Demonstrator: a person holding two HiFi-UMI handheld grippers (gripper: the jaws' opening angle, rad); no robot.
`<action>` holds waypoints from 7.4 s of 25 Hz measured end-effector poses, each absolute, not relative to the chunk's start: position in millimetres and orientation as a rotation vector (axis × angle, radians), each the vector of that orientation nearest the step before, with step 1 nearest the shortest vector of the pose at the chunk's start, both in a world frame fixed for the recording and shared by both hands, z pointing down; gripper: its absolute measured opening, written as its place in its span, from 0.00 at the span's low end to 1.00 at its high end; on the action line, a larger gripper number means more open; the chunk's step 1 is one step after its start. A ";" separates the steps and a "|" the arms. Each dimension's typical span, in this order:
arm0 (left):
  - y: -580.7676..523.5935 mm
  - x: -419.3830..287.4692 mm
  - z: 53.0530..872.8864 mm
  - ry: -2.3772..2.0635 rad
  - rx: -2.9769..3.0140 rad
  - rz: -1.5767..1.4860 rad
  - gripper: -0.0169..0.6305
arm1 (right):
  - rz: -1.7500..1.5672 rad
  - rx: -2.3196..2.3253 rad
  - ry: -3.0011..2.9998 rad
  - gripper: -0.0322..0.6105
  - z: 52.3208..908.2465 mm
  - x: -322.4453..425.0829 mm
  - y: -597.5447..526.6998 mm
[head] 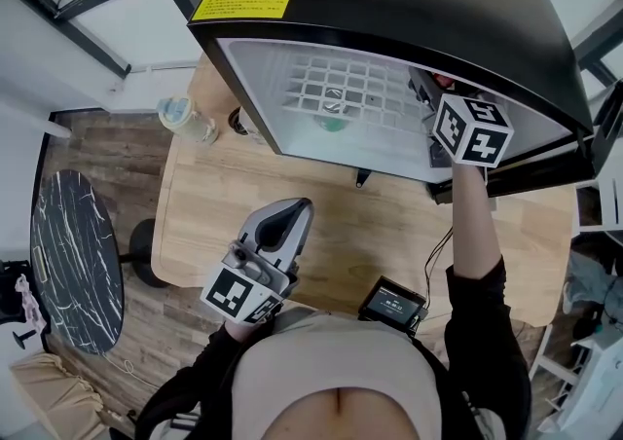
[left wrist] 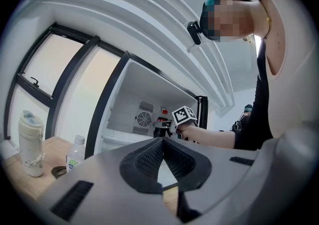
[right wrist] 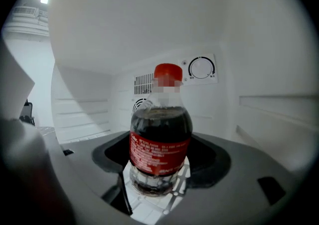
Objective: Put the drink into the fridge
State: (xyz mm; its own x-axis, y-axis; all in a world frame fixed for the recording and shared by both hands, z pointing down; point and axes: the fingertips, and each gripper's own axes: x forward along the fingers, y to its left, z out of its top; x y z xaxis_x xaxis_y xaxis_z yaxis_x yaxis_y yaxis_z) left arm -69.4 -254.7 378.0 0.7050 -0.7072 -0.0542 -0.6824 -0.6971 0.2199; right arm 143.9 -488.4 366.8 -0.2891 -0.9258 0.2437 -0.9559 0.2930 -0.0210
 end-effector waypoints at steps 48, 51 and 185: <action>-243.5 -64.9 370.9 -1.117 2.751 -0.195 0.03 | 0.149 1.787 -2.427 0.58 356.0 145.2 -479.4; -243.3 -63.6 369.9 -1.115 2.754 -0.196 0.03 | 0.110 1.787 -2.424 0.58 354.3 143.6 -479.0; -207.8 -7.6 327.8 -0.954 2.918 -0.245 0.03 | -0.010 1.905 -2.496 0.41 316.2 141.8 -298.8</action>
State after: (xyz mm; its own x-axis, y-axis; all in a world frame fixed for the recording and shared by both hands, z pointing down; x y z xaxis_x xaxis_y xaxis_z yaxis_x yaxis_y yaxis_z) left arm -7.6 -207.8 327.8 0.7956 -0.5914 -0.1317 -0.5815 -0.8064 0.1077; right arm 141.8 -298.8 316.2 -0.2637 -0.9646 -0.0025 -0.9646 0.2637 0.0061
